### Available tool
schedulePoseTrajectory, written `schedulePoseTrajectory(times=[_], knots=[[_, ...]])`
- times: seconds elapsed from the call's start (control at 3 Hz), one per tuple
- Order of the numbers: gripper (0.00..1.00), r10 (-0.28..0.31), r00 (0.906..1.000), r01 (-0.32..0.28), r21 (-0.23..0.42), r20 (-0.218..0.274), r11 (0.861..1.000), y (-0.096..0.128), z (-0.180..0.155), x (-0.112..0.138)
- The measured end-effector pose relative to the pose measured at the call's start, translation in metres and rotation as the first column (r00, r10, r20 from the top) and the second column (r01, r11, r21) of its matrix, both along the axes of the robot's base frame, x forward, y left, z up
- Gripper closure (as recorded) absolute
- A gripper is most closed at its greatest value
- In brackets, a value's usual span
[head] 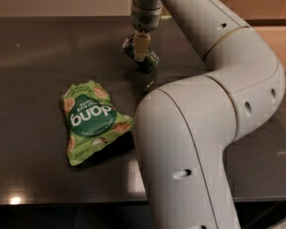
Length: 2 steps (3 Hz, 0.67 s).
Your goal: Knock green can over
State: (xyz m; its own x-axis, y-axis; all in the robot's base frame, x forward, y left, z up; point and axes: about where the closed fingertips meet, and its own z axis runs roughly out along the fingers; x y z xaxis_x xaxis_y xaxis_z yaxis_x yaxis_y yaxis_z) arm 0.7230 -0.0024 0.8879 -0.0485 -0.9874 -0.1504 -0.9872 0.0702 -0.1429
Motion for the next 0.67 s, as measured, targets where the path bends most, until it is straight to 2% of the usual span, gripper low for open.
schedulePoseTrajectory(times=[0.33,0.67], knots=[[0.0,-0.001,0.9997,0.001,0.013,0.023,1.0,0.0047,-0.0024,0.0079],[0.0,-0.001,0.9997,0.001,0.013,0.023,1.0,0.0047,-0.0024,0.0079]])
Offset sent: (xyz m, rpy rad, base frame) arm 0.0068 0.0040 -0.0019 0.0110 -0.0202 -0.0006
